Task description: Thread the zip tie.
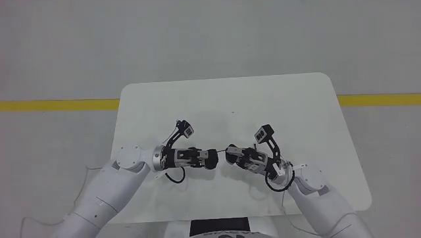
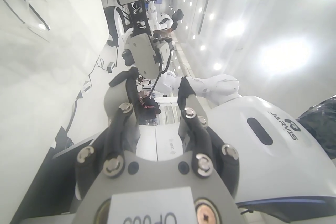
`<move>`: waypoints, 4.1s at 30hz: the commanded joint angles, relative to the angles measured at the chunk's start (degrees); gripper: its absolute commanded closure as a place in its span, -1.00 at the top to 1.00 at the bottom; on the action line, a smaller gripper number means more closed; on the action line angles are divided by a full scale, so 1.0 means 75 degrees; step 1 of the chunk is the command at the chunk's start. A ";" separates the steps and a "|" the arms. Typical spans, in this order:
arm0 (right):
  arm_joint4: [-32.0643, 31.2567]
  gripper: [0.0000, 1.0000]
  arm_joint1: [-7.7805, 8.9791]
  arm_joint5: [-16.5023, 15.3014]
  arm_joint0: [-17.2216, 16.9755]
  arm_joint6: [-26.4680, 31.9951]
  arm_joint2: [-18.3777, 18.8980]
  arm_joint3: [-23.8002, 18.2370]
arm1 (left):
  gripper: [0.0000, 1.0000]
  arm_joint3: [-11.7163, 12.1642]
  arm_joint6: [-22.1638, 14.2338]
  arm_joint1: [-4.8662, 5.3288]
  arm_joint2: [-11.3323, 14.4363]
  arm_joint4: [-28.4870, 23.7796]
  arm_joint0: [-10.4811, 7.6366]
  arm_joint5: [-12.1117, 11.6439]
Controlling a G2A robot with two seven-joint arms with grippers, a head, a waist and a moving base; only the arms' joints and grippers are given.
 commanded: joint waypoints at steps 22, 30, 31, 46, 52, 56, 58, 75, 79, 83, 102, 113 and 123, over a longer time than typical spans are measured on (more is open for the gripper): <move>-0.0599 -1.00 0.0009 -0.0044 0.0042 -0.0100 -0.0047 -0.0056 | -0.44 0.0051 0.0053 -0.0047 -0.0061 -0.0287 0.0019 0.0000; -0.0834 -1.00 0.0029 -0.0058 0.0079 -0.0004 -0.0046 -0.0061 | -0.50 0.0073 0.0091 -0.0062 -0.0088 -0.0295 0.0012 0.0000; -0.0865 -1.00 0.0030 -0.0064 0.0083 -0.0018 -0.0047 -0.0063 | -0.50 0.0079 0.0095 -0.0064 -0.0091 -0.0296 0.0010 0.0000; -0.1008 -1.00 0.0037 -0.0181 0.0081 -0.0017 -0.0120 -0.0095 | -0.54 0.0152 0.0101 -0.0077 -0.0074 -0.0266 0.0005 0.0000; -0.1007 -1.00 0.0036 -0.0204 0.0064 -0.0025 -0.0165 -0.0114 | -0.56 0.0134 0.0098 -0.0076 -0.0076 -0.0254 0.0029 0.0000; -0.1006 -1.00 0.0036 -0.0206 0.0072 -0.0021 -0.0191 -0.0105 | -0.56 0.0119 0.0102 -0.0074 -0.0087 -0.0246 0.0050 0.0000; -0.1005 -1.00 0.0037 -0.0211 0.0074 -0.0023 -0.0196 -0.0101 | -0.58 0.0113 0.0103 -0.0073 -0.0091 -0.0243 0.0057 0.0000; -0.1026 -1.00 0.0042 -0.0175 0.0093 -0.0016 -0.0284 -0.0115 | -0.60 0.0119 0.0114 -0.0071 -0.0067 -0.0212 0.0057 0.0000; -0.1024 -1.00 0.0042 -0.0211 0.0092 -0.0063 -0.0288 -0.0105 | -0.60 0.0138 0.0107 -0.0075 -0.0035 -0.0223 0.0037 0.0000; -0.1069 -1.00 0.0044 -0.0262 0.0081 -0.0160 -0.0276 -0.0100 | -0.60 0.0159 0.0107 -0.0077 -0.0013 -0.0232 0.0020 0.0000; -0.0957 -1.00 0.0057 -0.0577 -0.0091 -0.0460 -0.0120 -0.0184 | -0.64 0.0195 0.0148 -0.0076 0.0078 -0.0247 -0.0023 0.0000; -0.1157 -1.00 0.0075 -0.0361 -0.0041 -0.0318 -0.0167 -0.0168 | -0.74 0.0207 0.0223 -0.0074 0.0107 -0.0242 -0.0049 0.0000; -0.1177 -1.00 0.0074 -0.0374 -0.0022 -0.0351 -0.0202 -0.0174 | -0.82 0.0229 0.0223 -0.0064 0.0142 -0.0263 -0.0064 0.0000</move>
